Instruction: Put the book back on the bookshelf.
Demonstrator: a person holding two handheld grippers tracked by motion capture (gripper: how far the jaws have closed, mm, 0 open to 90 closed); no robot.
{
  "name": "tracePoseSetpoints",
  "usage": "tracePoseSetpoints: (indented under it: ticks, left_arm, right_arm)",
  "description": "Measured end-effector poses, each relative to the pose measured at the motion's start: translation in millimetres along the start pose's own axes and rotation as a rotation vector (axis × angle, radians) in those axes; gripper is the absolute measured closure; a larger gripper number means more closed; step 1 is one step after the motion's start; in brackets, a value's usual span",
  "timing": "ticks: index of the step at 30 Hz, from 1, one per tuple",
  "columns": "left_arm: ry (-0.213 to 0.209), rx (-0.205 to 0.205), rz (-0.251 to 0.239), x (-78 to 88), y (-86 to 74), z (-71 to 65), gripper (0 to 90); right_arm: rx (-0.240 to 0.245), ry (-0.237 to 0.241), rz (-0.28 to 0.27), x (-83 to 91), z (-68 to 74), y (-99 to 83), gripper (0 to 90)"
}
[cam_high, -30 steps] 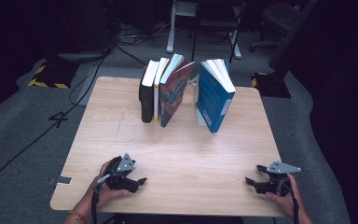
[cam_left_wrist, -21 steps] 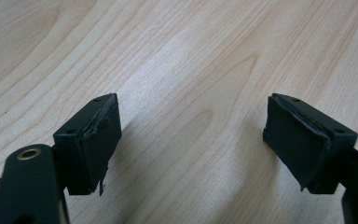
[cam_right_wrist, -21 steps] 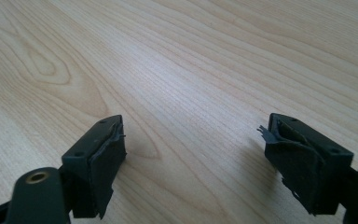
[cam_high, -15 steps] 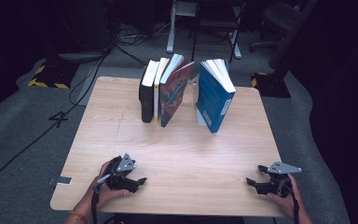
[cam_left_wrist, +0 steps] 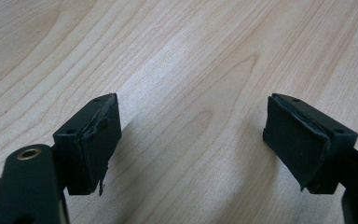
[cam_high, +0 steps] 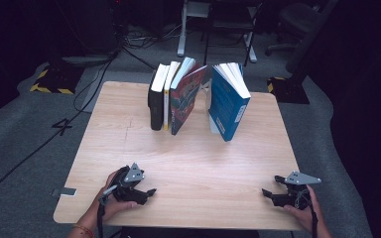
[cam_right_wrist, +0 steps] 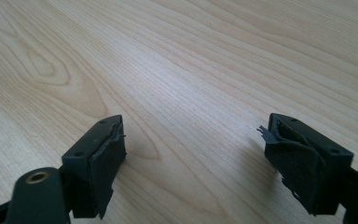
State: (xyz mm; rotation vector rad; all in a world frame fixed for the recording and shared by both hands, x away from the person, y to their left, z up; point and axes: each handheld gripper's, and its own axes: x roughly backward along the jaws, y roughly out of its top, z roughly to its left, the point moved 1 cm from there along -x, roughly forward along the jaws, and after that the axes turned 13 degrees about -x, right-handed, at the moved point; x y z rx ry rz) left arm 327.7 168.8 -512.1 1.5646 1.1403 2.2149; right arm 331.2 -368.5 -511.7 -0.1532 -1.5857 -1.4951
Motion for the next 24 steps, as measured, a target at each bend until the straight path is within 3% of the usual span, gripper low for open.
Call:
tracePoseSetpoints:
  ticks: [24]
  left_arm:
    - [0.000,0.002,0.000,-1.0,0.7,1.3,18.9]
  right_arm:
    - [0.000,-0.002,-0.001,0.1,0.2,-0.1,20.6]
